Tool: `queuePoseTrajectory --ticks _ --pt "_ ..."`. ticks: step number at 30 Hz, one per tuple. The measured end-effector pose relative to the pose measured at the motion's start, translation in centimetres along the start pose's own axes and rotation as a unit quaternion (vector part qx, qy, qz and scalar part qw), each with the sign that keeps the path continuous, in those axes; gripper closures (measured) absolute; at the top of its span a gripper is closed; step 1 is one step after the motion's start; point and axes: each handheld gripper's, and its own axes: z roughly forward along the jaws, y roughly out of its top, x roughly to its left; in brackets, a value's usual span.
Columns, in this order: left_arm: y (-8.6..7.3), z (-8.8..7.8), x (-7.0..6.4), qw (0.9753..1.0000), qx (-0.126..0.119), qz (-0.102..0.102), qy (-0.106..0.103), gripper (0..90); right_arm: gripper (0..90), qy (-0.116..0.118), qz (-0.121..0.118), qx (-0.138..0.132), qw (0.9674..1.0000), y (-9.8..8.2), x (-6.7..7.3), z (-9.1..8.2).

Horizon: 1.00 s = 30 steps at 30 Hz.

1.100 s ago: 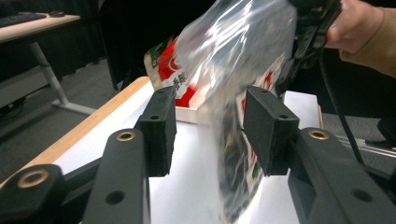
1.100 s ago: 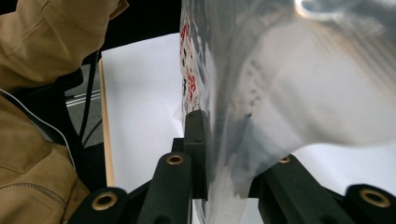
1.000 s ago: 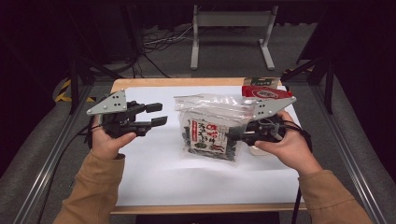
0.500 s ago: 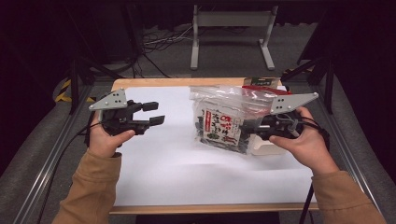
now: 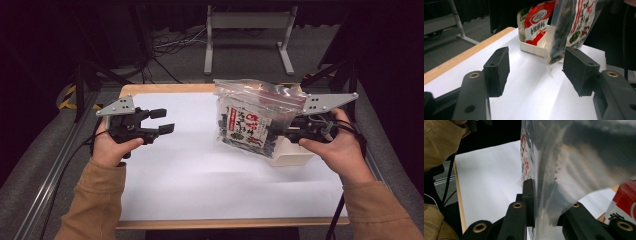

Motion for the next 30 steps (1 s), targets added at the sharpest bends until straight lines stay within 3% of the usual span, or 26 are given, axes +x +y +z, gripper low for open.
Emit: queuePoseTrajectory --ticks 13,21,30 --pt "-0.8 0.5 0.7 0.9992 0.025 -0.028 0.015 34.7 78.5 -0.044 0.013 -0.003 0.9989 0.0 -1.8 -2.3" --pt "-1.2 0.6 1.3 0.9984 0.032 -0.041 0.02 33.9 78.4 -0.079 0.018 -0.008 0.9967 -0.8 -3.1 -3.8" --pt "-1.3 0.6 1.6 0.9983 0.031 -0.042 0.024 33.8 78.4 -0.112 0.024 -0.002 0.9934 -1.8 -4.4 -4.9"
